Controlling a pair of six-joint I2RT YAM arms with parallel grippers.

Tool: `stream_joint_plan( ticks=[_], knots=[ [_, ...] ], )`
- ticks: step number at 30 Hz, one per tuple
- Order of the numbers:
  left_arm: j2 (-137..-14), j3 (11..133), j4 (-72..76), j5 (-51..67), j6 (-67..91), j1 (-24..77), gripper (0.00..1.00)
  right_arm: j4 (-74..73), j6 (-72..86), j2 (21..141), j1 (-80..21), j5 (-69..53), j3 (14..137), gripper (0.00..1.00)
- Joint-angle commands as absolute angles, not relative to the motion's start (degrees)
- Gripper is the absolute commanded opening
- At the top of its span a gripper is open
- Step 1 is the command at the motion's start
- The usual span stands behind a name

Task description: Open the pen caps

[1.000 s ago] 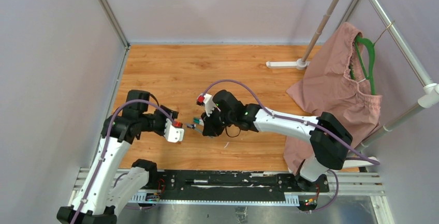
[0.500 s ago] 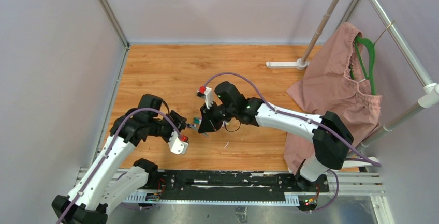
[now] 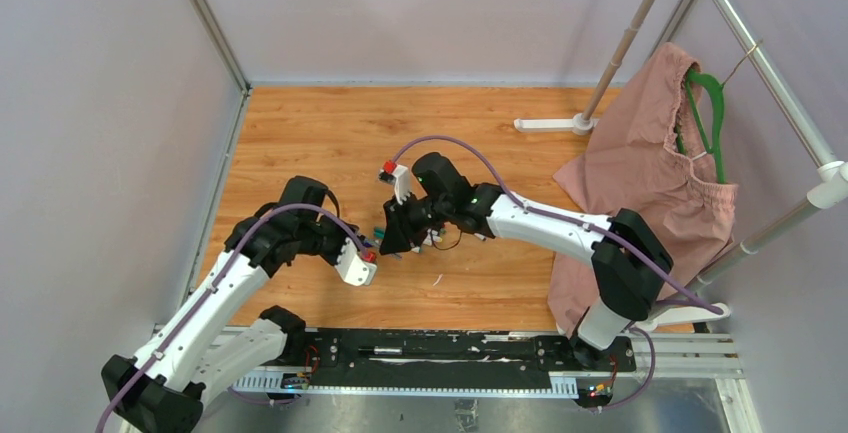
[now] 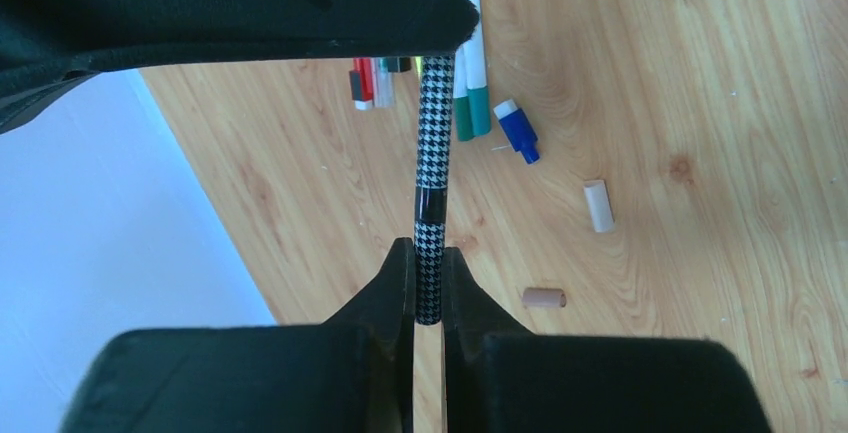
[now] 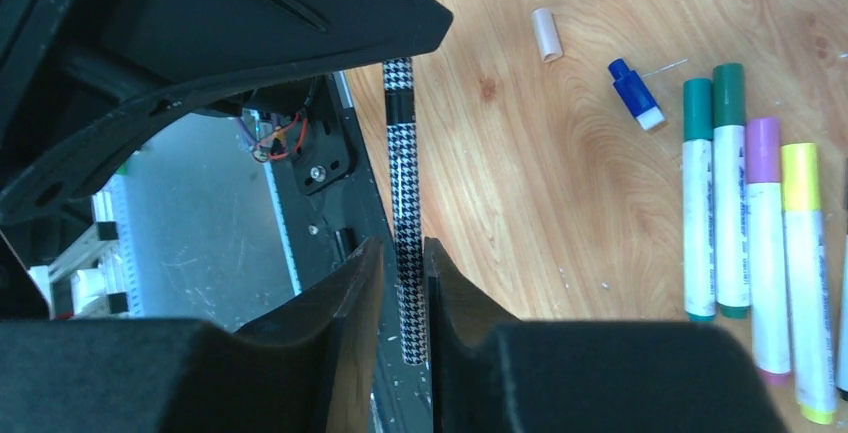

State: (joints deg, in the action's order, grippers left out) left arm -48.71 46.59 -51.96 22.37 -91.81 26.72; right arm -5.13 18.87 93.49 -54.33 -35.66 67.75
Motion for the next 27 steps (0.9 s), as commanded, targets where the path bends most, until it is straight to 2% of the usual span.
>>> stream_joint_plan(
  ticks=[1, 2, 3, 5, 9, 13, 21, 27],
  knots=[
    [-49.25, 47.96, -48.6, 21.05, -87.98, 27.33, 0.0, -4.04, 21.62, 94.75, -53.88, -38.72, 68.99, 0.39],
    [-49.26, 48.13, -48.6, 21.29, -87.66, 27.33, 0.0, -3.26, 22.31, 95.08, -53.81, -39.35, 68.92, 0.45],
    [-49.18, 48.27, -48.6, 21.54, -87.57, 27.41, 0.0, -2.45, 23.26, 95.48, -53.73, -39.94, 68.98, 0.47],
    [-49.0, 48.4, -48.6, 21.82, -87.28, 27.42, 0.0, -0.84, 24.83, 96.5, -53.5, -41.89, 69.28, 0.44],
    [-48.71, 48.32, -48.69, 22.12, -87.14, 27.42, 0.0, 6.54, 30.74, 98.22, -51.63, -47.21, 67.77, 0.26],
    [-47.87, 47.44, -48.6, 22.23, -87.99, 27.42, 0.0, 12.55, 35.87, 98.86, -49.11, -51.0, 65.37, 0.01],
    [-49.93, 44.41, -42.24, 11.13, -86.07, 27.34, 0.0, 6.8, 33.3, 93.31, -47.98, -49.62, 57.83, 0.0],
    [-51.07, 44.81, -39.73, 7.2, -86.81, 27.13, 0.0, 2.56, 31.52, 87.32, -47.89, -46.64, 50.24, 0.0]
  ],
)
